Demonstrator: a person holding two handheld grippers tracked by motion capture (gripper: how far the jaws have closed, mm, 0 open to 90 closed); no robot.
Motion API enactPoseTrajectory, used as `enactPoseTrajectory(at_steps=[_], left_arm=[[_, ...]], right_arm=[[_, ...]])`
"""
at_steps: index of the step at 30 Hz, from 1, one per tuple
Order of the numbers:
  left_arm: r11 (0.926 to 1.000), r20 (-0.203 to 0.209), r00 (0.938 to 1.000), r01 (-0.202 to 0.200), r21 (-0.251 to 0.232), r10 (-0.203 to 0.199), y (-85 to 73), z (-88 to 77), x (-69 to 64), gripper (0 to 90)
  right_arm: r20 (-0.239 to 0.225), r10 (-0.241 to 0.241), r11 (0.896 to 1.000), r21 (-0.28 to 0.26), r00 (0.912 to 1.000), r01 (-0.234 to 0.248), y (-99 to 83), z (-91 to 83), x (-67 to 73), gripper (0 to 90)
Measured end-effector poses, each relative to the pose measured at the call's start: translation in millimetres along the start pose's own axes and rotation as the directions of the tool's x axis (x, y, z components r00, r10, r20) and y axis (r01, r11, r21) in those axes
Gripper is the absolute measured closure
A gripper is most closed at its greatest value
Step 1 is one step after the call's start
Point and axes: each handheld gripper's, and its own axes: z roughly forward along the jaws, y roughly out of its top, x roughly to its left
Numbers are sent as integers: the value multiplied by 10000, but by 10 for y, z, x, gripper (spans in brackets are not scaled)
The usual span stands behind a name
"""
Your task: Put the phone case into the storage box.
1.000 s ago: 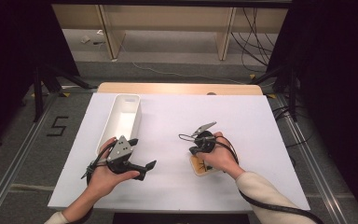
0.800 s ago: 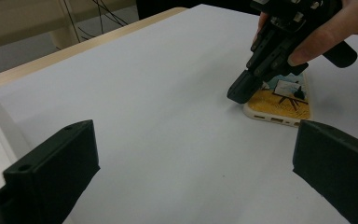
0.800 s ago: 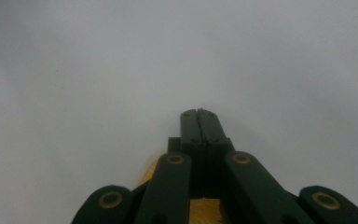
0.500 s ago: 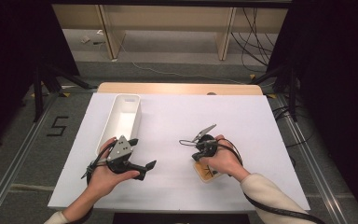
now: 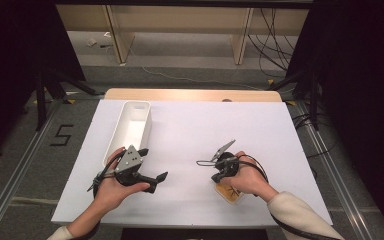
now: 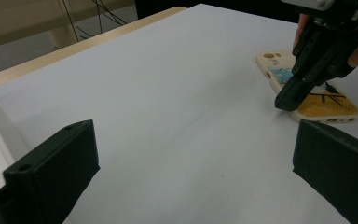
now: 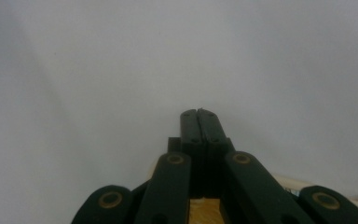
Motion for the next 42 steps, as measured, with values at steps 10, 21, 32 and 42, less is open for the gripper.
enactPoseTrajectory(at_steps=[10, 21, 32, 42], left_arm=[[10000, 4, 10000, -34, 49, 34, -1, 10, -3, 0], [10000, 26, 10000, -42, 39, 41, 2, 15, -10, 0], [10000, 54, 10000, -61, 58, 60, 7, 22, -15, 0], [9999, 64, 9999, -111, 77, 111, 12, 23, -17, 0]], right_arm=[[-240, -157, 9978, 641, 9996, 172, -306, -162, 26, 900], [-201, 225, 9955, 925, 9995, -205, -648, -345, 2, 900], [-77, 831, 9918, 978, 9965, -819, -898, -481, -91, 900], [122, 1200, 9864, 1117, 9927, -1206, -1013, -557, -168, 900]])
